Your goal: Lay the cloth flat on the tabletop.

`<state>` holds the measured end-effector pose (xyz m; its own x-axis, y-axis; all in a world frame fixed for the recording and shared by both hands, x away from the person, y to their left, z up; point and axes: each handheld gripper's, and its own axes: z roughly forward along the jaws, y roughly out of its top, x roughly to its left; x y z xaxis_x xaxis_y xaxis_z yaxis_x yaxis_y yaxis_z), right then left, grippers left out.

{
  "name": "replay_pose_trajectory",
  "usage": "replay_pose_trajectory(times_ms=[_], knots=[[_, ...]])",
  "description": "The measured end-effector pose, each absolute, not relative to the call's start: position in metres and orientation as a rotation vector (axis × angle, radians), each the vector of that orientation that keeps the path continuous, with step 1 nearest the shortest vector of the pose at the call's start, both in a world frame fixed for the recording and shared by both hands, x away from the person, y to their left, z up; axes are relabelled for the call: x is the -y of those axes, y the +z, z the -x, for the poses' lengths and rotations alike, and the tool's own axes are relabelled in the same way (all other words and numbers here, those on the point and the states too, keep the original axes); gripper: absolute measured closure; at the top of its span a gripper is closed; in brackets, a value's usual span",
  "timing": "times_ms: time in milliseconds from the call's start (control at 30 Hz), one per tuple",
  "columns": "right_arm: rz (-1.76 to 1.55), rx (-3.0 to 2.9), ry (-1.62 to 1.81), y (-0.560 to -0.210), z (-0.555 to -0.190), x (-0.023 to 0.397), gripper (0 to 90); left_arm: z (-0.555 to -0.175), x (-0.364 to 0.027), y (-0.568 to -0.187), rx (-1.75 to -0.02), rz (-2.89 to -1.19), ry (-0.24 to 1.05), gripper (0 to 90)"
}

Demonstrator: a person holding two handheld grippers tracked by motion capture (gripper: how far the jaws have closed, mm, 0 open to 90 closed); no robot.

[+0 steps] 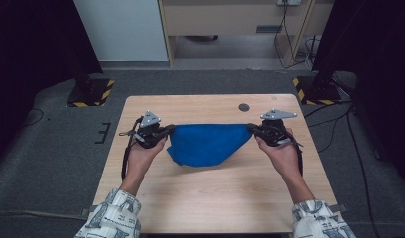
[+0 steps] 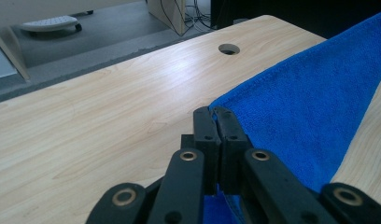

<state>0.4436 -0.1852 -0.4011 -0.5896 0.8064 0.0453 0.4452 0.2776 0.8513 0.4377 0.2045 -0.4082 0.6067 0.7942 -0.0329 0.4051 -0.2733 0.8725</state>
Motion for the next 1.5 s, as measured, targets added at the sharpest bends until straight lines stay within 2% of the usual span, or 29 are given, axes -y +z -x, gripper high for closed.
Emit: replay_pose_trajectory(times_ms=[867,1500], knots=[[-1.073,-2.111,1.293,-0.366,-0.431,0.196,87.8,-0.431,-0.201,-0.383,-0.905,-1.869,0.546,88.4],[-1.062,-2.093,1.310,-0.358,-0.426,0.201,87.8,-0.421,-0.201,-0.371,-0.873,-1.855,0.552,88.5]])
